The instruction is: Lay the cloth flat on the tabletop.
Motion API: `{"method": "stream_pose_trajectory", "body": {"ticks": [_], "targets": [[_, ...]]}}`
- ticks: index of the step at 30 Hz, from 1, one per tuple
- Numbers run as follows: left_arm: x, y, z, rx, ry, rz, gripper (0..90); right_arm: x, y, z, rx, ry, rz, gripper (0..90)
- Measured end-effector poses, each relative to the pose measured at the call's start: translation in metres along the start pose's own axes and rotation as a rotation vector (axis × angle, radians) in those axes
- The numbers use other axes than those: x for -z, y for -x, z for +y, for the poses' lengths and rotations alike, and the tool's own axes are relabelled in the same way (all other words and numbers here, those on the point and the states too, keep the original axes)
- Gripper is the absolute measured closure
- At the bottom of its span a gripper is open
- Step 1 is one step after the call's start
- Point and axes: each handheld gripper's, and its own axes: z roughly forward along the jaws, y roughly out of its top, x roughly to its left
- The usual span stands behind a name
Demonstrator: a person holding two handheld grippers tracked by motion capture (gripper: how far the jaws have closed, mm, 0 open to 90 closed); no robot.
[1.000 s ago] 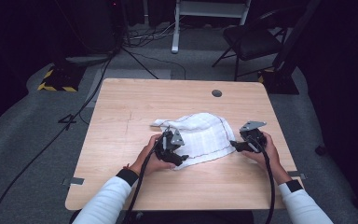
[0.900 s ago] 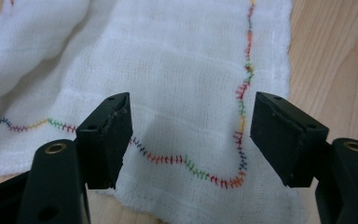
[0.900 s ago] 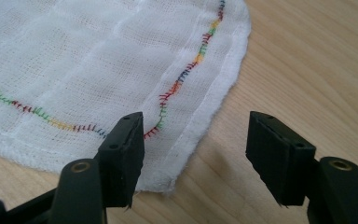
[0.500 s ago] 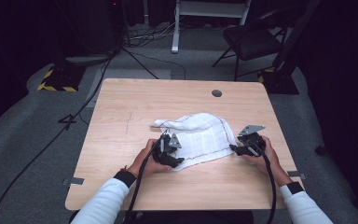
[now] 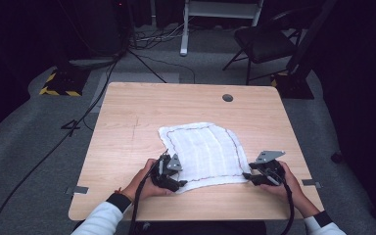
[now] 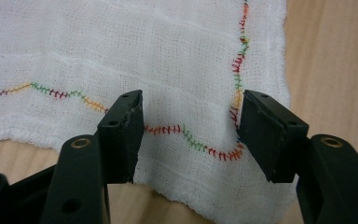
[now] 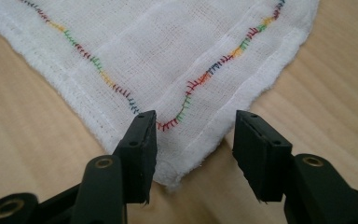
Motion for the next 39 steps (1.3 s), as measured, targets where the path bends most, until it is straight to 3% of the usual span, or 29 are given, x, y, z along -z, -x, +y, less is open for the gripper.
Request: {"method": "stream_pose_trajectory", "body": {"ticks": [5,8,13,16,18,22,24,26,28,29,30,32,33,34,37,39], "targets": [[0.005,0.009,-0.007,0.007,0.001,-0.009,37.7,0.008,-0.014,-0.009,0.042,0.003,0.025,42.2],[0.014,0.019,-0.013,-0.012,-0.017,-0.016,24.7,0.013,-0.022,-0.015,0.104,0.019,0.033,42.5],[0.024,0.033,-0.022,-0.028,0.006,-0.035,21.6,0.021,-0.028,-0.022,0.166,0.062,0.077,45.8],[0.025,0.035,-0.023,-0.035,0.02,-0.049,21.7,0.024,-0.029,-0.026,0.182,0.068,0.128,43.8],[0.024,0.035,-0.023,-0.036,0.012,-0.045,23.0,0.024,-0.031,-0.028,0.201,0.066,0.135,43.8],[0.021,0.032,-0.024,-0.054,-0.012,-0.046,29.0,0.02,-0.031,-0.029,0.215,0.053,0.144,42.7],[0.02,0.029,-0.025,-0.049,-0.018,-0.042,32.5,0.019,-0.029,-0.029,0.207,0.058,0.155,46.6],[0.02,0.025,-0.025,-0.052,-0.015,-0.04,35.8,0.018,-0.025,-0.028,0.191,0.067,0.152,64.4],[0.02,0.024,-0.025,-0.048,-0.011,-0.036,38.1,0.018,-0.025,-0.027,0.184,0.067,0.143,68.1],[0.021,0.023,-0.025,-0.047,-0.01,-0.031,41.8,0.017,-0.024,-0.026,0.188,0.065,0.125,72.3],[0.022,0.02,-0.025,-0.045,-0.007,-0.016,52.6,0.017,-0.024,-0.026,0.194,0.066,0.109,79.4],[0.023,0.019,-0.025,-0.047,-0.008,-0.008,65.7,0.017,-0.025,-0.025,0.2,0.06,0.094,84.0],[0.023,0.018,-0.025,-0.05,-0.011,0.003,65.7,0.017,-0.025,-0.025,0.2,0.06,0.094,84.0],[0.024,0.018,-0.024,-0.059,-0.01,0.0,73.9,0.018,-0.026,-0.024,0.21,0.067,0.09,85.9],[0.027,0.02,-0.023,-0.084,-0.006,0.003,78.0,0.023,-0.028,-0.022,0.22,0.088,0.085,86.5],[0.04,0.021,-0.019,-0.093,0.048,-0.004,80.2,0.037,-0.029,-0.018,0.213,0.15,0.084,86.8]]}}
